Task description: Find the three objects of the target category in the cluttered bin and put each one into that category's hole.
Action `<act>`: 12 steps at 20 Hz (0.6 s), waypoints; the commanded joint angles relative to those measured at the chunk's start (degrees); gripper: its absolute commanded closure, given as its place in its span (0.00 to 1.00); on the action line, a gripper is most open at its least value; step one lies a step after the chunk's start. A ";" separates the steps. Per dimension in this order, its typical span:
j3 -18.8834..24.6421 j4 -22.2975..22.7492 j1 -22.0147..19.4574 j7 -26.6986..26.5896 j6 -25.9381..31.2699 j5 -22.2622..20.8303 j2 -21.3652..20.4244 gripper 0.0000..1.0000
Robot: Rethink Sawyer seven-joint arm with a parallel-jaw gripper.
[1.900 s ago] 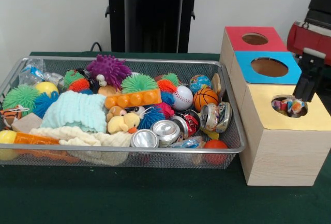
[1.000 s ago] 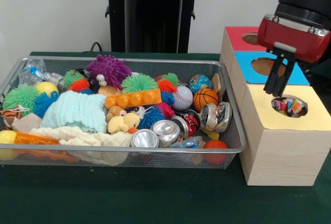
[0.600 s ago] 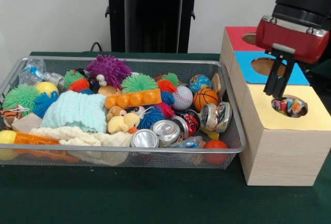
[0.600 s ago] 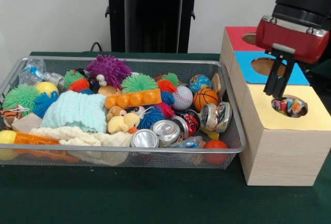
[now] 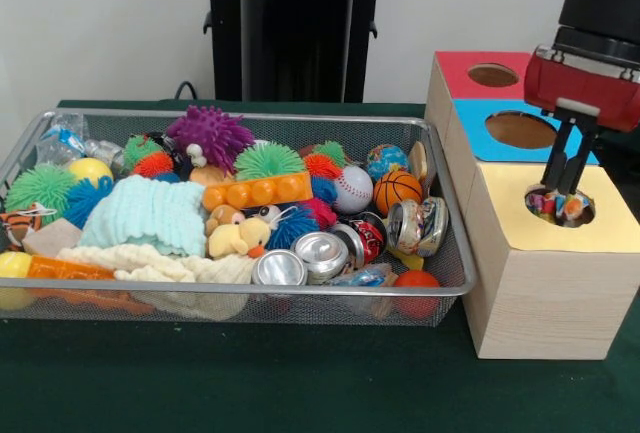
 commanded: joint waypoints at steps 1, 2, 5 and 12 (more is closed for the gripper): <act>6.62 6.86 -2.20 -10.23 -0.34 -6.32 1.69 1.00; 6.98 6.30 -2.75 -10.25 -0.45 -6.68 2.68 1.00; 7.96 5.28 -3.59 -9.31 -1.74 -7.53 4.77 1.00; 9.24 2.45 -2.45 -5.41 -2.72 -7.79 8.44 1.00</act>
